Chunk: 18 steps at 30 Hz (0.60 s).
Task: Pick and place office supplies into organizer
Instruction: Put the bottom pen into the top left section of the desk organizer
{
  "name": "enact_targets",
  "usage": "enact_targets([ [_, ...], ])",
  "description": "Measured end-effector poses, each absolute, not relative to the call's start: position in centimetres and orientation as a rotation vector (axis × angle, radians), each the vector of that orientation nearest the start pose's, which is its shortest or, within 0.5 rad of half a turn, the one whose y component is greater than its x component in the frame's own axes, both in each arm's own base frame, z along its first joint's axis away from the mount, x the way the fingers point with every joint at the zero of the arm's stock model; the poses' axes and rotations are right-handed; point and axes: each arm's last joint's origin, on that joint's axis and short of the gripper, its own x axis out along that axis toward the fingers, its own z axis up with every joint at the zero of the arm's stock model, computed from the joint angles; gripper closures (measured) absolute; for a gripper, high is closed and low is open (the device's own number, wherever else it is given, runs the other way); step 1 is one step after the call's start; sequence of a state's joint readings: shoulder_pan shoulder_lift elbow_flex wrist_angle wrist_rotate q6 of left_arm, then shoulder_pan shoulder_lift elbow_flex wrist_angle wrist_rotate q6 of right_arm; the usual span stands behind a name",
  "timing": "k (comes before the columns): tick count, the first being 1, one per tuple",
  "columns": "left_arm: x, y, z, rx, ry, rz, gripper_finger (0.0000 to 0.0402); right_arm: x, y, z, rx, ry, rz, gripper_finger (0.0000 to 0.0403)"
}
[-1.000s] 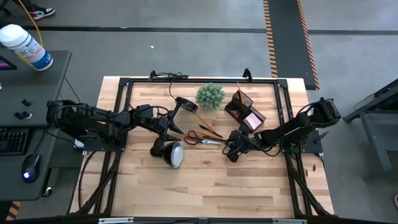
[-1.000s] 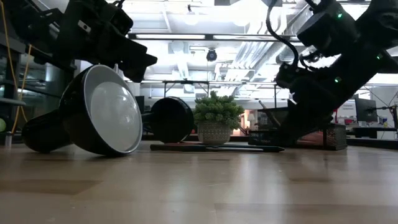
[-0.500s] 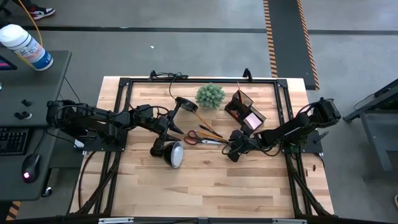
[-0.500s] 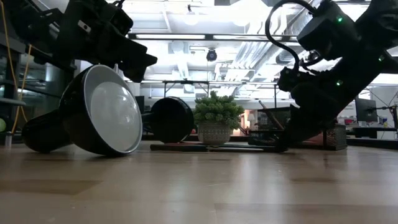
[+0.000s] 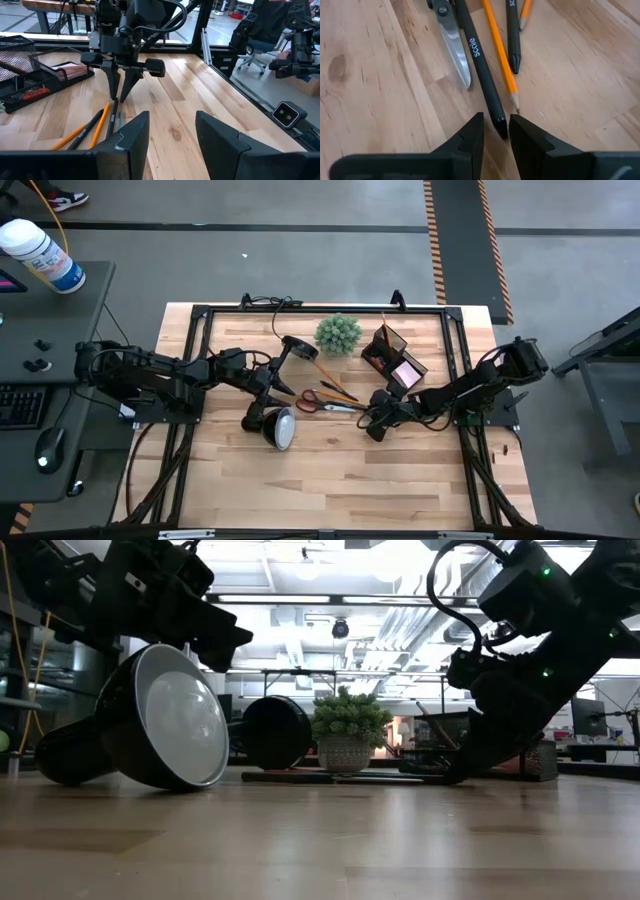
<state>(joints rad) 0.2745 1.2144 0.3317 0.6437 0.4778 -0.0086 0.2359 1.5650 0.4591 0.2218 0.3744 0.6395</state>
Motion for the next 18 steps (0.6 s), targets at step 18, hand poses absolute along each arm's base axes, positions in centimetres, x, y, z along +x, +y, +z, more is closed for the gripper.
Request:
enact_targets([
  [18,21.6,4.7,17.77,-0.096,0.223,-0.202,0.0254,23.36,5.29,10.07,0.3,0.718,-0.39,0.0321],
])
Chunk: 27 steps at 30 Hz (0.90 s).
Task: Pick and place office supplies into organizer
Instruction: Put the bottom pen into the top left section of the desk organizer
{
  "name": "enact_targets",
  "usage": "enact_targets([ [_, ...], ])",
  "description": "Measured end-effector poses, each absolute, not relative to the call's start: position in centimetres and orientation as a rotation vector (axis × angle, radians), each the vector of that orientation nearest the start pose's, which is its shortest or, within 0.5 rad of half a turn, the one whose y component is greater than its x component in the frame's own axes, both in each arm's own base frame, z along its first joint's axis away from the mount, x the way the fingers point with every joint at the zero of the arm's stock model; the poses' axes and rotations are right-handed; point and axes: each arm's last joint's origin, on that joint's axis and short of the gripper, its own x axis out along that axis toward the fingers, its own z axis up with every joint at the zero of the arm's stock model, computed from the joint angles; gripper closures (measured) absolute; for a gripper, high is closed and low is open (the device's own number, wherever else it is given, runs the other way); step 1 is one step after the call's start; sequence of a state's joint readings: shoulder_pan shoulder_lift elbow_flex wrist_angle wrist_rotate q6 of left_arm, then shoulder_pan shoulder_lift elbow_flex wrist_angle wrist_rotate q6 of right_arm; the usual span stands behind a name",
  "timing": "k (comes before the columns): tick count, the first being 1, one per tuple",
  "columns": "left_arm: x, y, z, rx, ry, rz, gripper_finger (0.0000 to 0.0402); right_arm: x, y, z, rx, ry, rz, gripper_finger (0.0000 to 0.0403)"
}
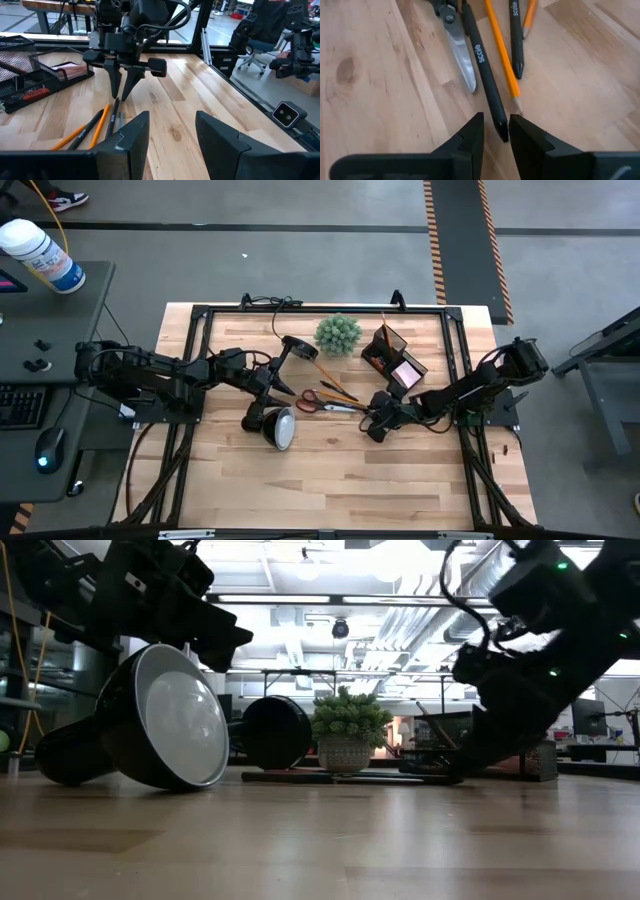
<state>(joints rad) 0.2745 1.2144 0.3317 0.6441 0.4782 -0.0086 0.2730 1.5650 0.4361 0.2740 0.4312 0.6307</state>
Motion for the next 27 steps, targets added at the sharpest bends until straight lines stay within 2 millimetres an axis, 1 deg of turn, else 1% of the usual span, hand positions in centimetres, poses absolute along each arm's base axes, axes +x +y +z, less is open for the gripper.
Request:
enact_targets([
  [3,21.6,4.7,17.8,-0.096,0.223,-0.202,0.0254,22.2,5.7,9.3,0.313,0.683,-0.408,0.0321],
  [7,21.6,4.7,17.8,-0.095,0.22,-0.202,0.0254,20.5,6.3,8.6,0.324,0.589,-0.434,0.0321],
  [11,21.6,4.7,17.9,-0.092,0.211,-0.202,0.0255,19.5,6.6,8.4,0.318,0.518,-0.431,0.0321],
  [15,21.7,4.7,18.0,-0.087,0.197,-0.202,0.0254,19.4,6.5,8.4,0.295,0.5,-0.424,0.0321],
  [27,21.7,4.7,18.2,-0.084,0.178,-0.202,0.0254,19.8,6.3,8.9,0.252,0.458,-0.413,0.0321],
])
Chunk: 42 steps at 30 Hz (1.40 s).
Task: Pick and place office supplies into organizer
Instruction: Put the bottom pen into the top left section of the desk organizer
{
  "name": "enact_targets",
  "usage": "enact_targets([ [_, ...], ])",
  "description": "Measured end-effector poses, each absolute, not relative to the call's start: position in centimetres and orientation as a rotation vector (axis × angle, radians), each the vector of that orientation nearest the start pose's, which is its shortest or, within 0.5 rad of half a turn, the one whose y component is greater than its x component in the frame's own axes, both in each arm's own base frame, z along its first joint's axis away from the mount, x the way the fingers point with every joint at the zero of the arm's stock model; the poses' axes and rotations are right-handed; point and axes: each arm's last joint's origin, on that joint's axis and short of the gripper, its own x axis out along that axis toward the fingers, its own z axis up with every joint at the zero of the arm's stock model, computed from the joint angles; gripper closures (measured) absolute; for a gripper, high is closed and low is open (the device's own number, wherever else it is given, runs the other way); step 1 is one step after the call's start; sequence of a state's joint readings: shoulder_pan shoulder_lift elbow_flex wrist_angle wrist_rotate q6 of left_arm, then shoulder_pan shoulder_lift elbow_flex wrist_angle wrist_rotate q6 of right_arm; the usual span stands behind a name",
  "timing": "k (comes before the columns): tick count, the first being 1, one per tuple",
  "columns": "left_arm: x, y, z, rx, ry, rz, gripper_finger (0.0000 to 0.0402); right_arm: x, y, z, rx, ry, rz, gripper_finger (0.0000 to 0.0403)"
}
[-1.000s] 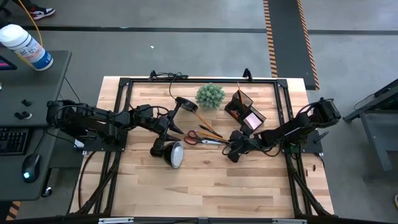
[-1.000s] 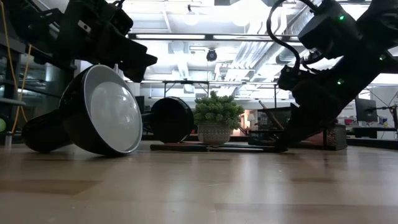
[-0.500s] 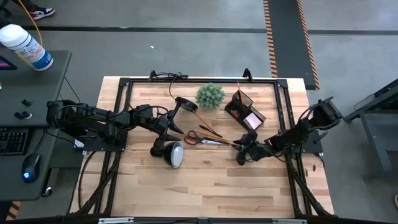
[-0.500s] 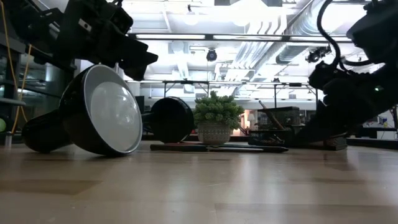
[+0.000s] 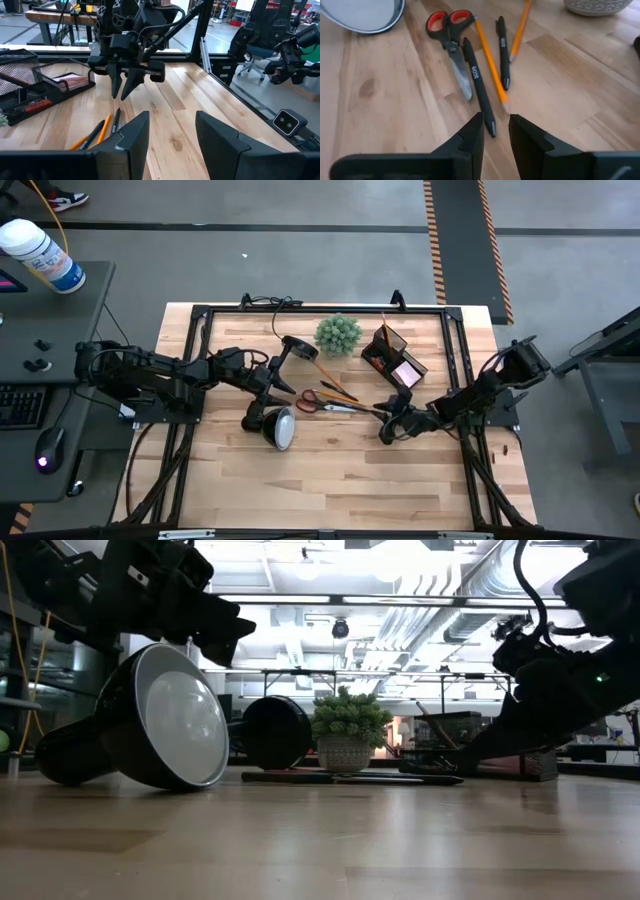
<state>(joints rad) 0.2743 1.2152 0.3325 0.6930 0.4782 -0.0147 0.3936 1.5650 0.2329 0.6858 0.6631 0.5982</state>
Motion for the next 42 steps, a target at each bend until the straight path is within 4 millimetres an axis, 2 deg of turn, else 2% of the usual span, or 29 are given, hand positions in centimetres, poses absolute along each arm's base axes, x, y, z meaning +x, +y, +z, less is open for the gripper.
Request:
enact_targets([
  [11,21.7,4.7,18.2,-0.081,0.177,-0.202,0.0254,20.5,5.6,9.3,0.237,0.442,-0.381,0.0321],
  [15,21.7,4.7,18.3,-0.076,0.175,-0.203,0.0254,21.9,5.7,9.4,0.212,0.451,-0.368,0.0321],
  [20,21.7,4.7,18.3,-0.079,0.175,-0.203,0.0254,23.3,5.5,8.4,0.188,0.507,-0.35,0.0321],
  [37,21.7,4.7,18.1,-0.09,0.19,-0.205,0.0254,23.4,5.6,6.4,0.257,0.533,-0.379,0.0321],
  [39,21.7,4.7,18.1,-0.09,0.19,-0.205,0.0254,23.4,5.6,6.4,0.255,0.535,-0.379,0.033],
  [42,21.7,4.7,18.1,-0.09,0.19,-0.205,0.0254,23.3,5.5,6.3,0.25,0.545,-0.38,0.0364],
])
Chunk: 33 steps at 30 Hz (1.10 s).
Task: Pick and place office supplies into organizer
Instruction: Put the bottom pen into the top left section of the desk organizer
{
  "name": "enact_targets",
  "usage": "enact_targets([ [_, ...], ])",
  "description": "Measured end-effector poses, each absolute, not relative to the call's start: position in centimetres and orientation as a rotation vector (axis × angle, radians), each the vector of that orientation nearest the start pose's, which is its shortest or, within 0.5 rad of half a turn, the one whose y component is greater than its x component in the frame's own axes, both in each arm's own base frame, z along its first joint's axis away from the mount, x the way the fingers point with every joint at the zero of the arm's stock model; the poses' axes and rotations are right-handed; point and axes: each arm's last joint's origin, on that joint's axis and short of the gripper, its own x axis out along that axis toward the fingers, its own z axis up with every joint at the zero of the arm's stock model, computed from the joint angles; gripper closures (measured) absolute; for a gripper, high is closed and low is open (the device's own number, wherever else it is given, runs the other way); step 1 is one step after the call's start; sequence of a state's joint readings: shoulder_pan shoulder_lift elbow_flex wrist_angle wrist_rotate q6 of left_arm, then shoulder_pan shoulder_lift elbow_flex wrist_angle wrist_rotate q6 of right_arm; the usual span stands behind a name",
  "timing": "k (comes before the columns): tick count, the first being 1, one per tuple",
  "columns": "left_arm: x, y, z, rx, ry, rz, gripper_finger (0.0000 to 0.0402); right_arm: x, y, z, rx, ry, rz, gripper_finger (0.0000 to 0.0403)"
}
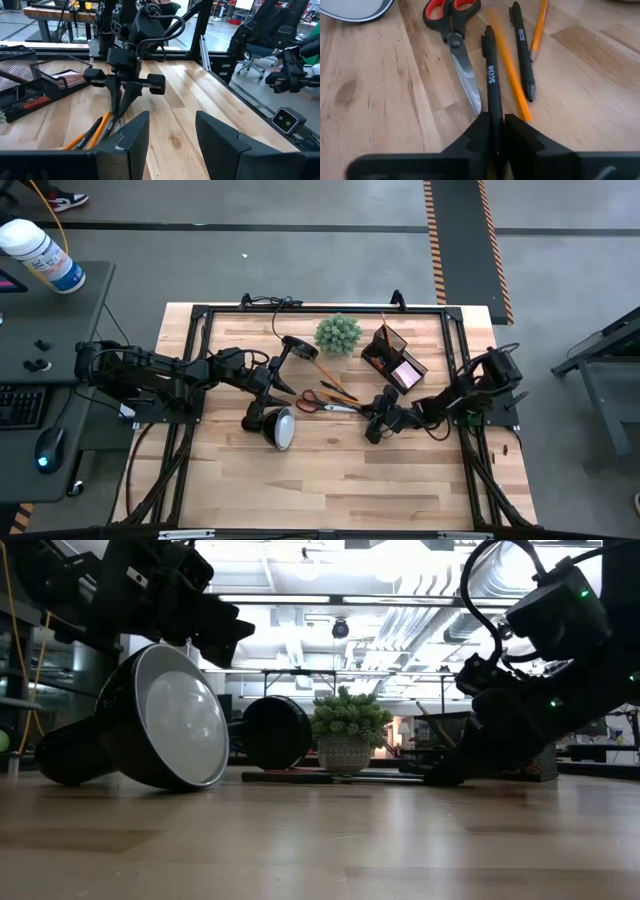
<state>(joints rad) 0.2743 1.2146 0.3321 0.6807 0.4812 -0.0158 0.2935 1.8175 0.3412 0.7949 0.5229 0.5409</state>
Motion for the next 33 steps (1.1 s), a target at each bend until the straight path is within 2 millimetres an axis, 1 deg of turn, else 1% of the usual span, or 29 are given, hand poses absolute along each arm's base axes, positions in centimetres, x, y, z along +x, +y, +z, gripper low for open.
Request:
enact_targets([
  [1,21.7,4.7,18.1,-0.09,0.189,-0.205,0.0254,23.3,5.5,6.2,0.25,0.549,-0.377,0.0375],
  [2,21.7,4.7,18.1,-0.09,0.189,-0.205,0.0254,23.3,5.6,6.2,0.25,0.551,-0.376,0.0379],
  [12,21.7,4.7,18.1,-0.087,0.187,-0.205,0.0254,23.3,6.1,6.4,0.228,0.518,-0.379,0.0378],
  [18,21.7,4.7,18.1,-0.086,0.187,-0.205,0.0254,23.0,6.7,7.2,0.192,0.495,-0.372,0.0378],
  [27,21.7,4.7,18.1,-0.086,0.186,-0.205,0.0254,22.5,7.5,10.3,0.13,0.385,-0.408,0.0378],
  [33,21.7,4.7,18.5,-0.072,0.154,-0.202,0.0254,22.2,7.9,13.7,0.046,0.243,-0.418,0.0378],
])
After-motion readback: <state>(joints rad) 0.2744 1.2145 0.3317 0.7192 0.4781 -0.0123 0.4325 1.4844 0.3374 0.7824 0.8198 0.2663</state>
